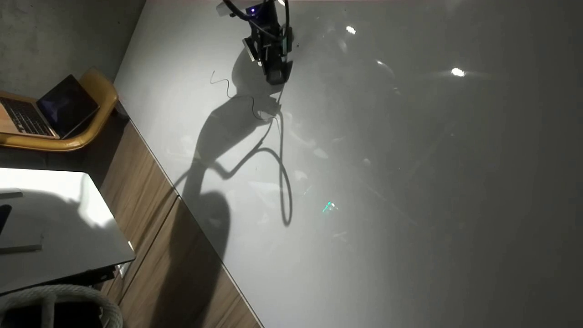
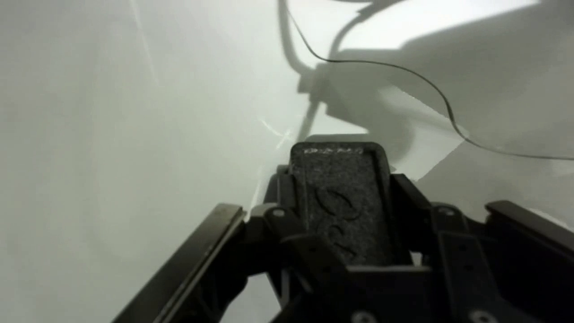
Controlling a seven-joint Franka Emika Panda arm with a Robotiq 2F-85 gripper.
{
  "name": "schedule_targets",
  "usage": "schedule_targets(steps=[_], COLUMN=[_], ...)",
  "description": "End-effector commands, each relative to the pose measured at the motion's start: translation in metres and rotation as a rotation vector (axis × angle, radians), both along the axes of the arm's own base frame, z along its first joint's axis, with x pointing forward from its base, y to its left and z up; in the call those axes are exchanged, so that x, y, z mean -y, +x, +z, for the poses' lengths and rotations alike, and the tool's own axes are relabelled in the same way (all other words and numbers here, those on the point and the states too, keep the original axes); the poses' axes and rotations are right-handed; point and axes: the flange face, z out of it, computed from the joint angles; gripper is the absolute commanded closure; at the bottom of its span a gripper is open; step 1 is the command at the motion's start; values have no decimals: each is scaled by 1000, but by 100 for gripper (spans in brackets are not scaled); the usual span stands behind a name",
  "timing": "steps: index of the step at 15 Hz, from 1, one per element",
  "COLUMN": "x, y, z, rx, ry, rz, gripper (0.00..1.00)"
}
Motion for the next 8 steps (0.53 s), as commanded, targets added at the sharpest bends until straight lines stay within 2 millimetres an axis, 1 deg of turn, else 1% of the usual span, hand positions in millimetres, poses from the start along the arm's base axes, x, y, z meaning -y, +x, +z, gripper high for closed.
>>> schedule_targets(steps=[1, 6, 7, 8], x=[25, 83, 89, 90], y=[11, 6, 6, 7], z=[57, 120, 129, 133], rx=[44, 78, 86, 91], ry=[-54, -112, -115, -117], rz=[16, -37, -40, -39], gripper=[71, 71, 71, 71])
